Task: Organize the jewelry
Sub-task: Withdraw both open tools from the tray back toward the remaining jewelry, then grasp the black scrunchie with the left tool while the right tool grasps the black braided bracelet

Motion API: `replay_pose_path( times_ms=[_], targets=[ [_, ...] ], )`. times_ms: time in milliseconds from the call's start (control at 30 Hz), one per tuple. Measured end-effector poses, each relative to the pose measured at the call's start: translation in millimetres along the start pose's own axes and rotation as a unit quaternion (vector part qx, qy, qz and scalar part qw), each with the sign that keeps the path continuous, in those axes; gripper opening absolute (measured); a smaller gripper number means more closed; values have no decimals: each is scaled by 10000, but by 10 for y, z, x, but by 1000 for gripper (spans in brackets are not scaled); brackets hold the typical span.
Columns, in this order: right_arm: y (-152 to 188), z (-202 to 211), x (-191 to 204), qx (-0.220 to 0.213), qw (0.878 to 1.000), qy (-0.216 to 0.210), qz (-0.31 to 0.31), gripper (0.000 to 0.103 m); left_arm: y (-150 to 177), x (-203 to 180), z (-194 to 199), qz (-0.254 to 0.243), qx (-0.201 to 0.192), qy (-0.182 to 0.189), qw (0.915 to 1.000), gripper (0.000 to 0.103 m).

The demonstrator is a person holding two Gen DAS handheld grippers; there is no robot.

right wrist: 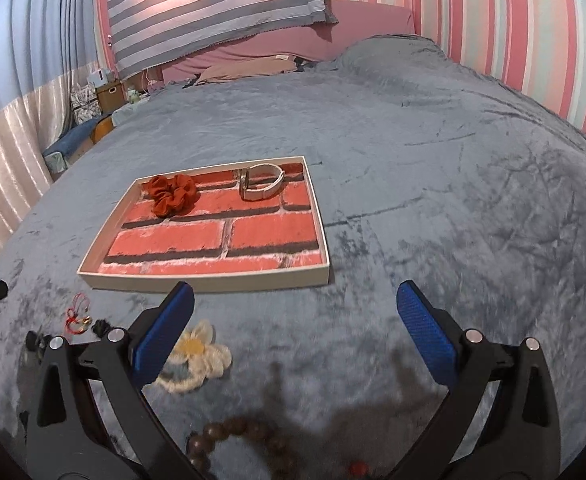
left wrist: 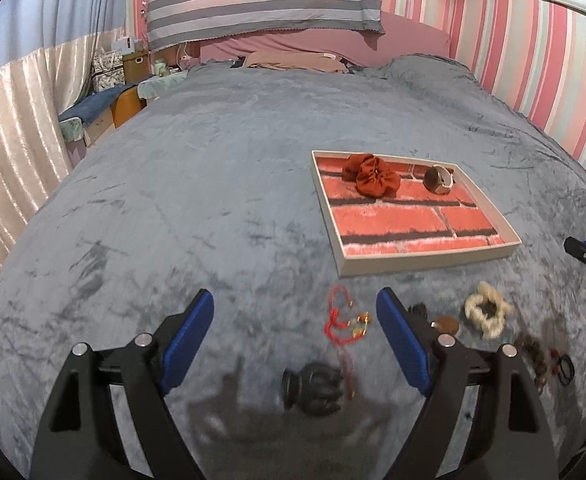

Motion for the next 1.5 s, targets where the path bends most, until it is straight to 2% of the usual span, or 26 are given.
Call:
replay_pose_path(
  times_ms=[167, 433, 700, 1000, 1300, 1500],
  targets=[
    [155, 221, 23, 25, 9995, 11, 327, 99, 209, 50, 183, 84, -15, -4, 10000, 82],
    [438, 629, -67, -226, 9989, 96, 407, 99, 598, 102, 487, 144, -47, -41, 9999, 82],
    [872, 856, -427, -196, 9984, 407, 334, 98, 891, 87, 686, 90, -81, -36, 9999, 82],
    [1207, 931, -736, -69, 9983, 573, 87, 90, 1094, 56, 800, 133, -45, 47, 9999, 82],
    [1292, 948, -624, 16, 9991, 416, 59, 87, 1223, 94, 845, 280, 23, 34, 9996, 82],
    [1483, 1050, -286, 168, 9998, 114, 84, 87, 1371, 51, 877, 246, 154, 50, 9996, 82]
  ],
)
Point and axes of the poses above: each gripper's, at about its wrist camera, not at the fingertips, and z roughly against the way its jaws point, x to its left, y to its underside, the point moved 5 cm from there along -z, roughly the way its jaws point, and after that the axes turned 12 degrees about -x, right-handed, at the moved point
